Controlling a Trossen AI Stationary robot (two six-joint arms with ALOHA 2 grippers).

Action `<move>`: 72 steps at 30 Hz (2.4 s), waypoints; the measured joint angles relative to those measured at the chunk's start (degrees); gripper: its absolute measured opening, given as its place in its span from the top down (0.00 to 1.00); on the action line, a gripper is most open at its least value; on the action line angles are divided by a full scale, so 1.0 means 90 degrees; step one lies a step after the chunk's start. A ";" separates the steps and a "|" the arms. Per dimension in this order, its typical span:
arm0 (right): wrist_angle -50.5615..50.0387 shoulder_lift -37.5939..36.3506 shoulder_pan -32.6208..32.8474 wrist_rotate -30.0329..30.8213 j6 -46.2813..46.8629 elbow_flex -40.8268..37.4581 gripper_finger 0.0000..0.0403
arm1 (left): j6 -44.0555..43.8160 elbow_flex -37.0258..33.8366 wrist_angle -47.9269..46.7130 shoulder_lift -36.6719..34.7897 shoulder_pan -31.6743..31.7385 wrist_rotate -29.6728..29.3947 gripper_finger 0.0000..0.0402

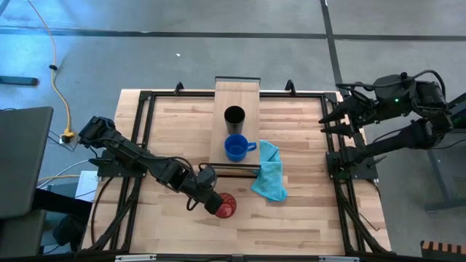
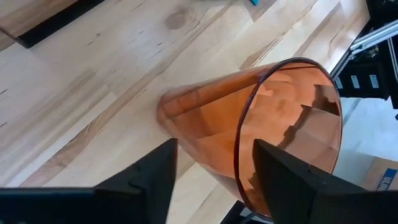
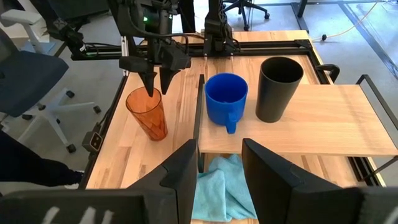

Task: Stack small to large cups/mugs on shelf
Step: Put the red glass cup on the shelf

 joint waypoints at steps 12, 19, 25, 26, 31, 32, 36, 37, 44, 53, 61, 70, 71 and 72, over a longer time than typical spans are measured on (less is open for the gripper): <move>-0.0009 0.0000 0.0001 0.0002 -0.0004 0.0000 0.71 | 0.0083 -0.0007 -0.0002 0.0000 0.0000 -0.0058 0.97; -0.0011 0.0000 0.0000 0.0002 -0.0004 0.0000 0.71 | 0.0177 -0.0005 -0.0005 0.0000 -0.0001 -0.0075 0.96; -0.0071 0.0000 0.0001 0.0002 -0.0004 0.0000 0.71 | 0.0317 -0.0005 -0.0058 -0.0064 -0.0002 0.0140 0.98; -0.0073 0.0000 -0.0001 0.0002 -0.0004 0.0000 0.71 | 0.0351 -0.0005 -0.0047 -0.0078 -0.0005 0.0196 0.98; -0.0086 -0.0002 -0.0001 0.0002 -0.0004 0.0000 0.71 | 0.0477 -0.0002 -0.0147 -0.0305 -0.0007 0.0333 0.99; -0.0089 0.0000 0.0001 0.0002 -0.0004 0.0000 0.71 | 0.0521 -0.0002 -0.0234 -0.0374 -0.0007 0.0311 0.99; -0.0115 -0.0007 -0.0001 0.0004 -0.0004 0.0000 0.71 | 0.0631 -0.0005 -0.0230 -0.0683 -0.0002 0.0035 0.99; -0.0115 -0.0010 0.0001 0.0005 -0.0004 0.0000 0.71 | 0.0664 -0.0003 -0.0245 -0.0771 -0.0002 -0.0038 0.99; -0.0157 -0.0010 -0.0001 0.0007 -0.0004 0.0000 0.71 | 0.0775 -0.0002 -0.0559 -0.1423 0.0000 -0.0597 1.00; -0.0155 -0.0011 0.0001 0.0165 -0.0004 0.0000 0.71 | 0.0861 -0.0002 -0.1046 -0.2496 0.0000 -0.1516 1.00; -0.0115 -0.0008 0.0001 0.0277 0.0011 0.0000 0.71 | 0.1305 -0.0002 -0.1132 -0.3387 -0.0002 -0.2415 1.00; 0.0079 0.0064 0.0001 0.0357 0.0226 0.0000 0.71 | 0.2122 0.0000 -0.1032 -0.4125 0.0000 -0.3286 1.00; 0.0155 0.0088 -0.0001 0.0357 0.0269 0.0000 0.71 | 0.2238 0.0000 -0.1070 -0.4176 0.0000 -0.3397 1.00; 0.0201 0.0091 -0.0001 0.0357 0.0322 0.0000 0.71 | 0.2331 0.0000 -0.1006 -0.4218 -0.0002 -0.3537 1.00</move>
